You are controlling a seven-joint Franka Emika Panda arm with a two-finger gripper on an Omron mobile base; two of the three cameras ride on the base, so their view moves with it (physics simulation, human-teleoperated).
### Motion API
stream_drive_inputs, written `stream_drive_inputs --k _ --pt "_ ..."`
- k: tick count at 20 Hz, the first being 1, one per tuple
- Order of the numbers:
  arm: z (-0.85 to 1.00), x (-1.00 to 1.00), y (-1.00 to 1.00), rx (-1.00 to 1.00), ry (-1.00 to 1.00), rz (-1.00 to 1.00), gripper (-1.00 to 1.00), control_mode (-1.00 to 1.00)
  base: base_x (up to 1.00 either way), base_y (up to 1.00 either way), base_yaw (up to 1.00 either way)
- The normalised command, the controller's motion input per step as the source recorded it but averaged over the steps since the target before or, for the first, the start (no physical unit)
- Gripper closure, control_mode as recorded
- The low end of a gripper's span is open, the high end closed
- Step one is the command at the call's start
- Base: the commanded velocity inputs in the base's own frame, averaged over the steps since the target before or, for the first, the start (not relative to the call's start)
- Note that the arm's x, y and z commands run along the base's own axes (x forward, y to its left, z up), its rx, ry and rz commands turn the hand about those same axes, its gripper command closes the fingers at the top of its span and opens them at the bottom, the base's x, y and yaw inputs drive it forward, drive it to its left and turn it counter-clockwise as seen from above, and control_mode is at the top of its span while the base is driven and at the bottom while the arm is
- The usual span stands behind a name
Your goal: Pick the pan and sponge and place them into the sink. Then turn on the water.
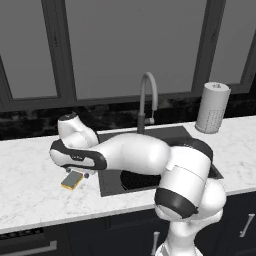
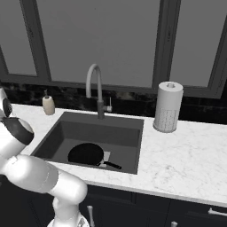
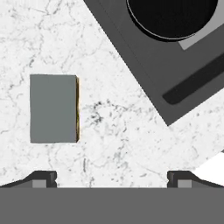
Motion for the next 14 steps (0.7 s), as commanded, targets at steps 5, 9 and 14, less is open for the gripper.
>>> stream_drive_inputs --k 5,9,14 --pt "-0.16 0.28 0.01 0.0 0.0 0.0 -1.0 -1.0 0.0 0.0 0.0" --pt "-0.22 0.3 0.09 0.0 0.0 0.0 -1.0 -1.0 0.0 0.0 0.0" --pt "-0.18 0.21 0.13 0.0 0.0 0.0 -1.0 -1.0 0.0 0.0 0.0"
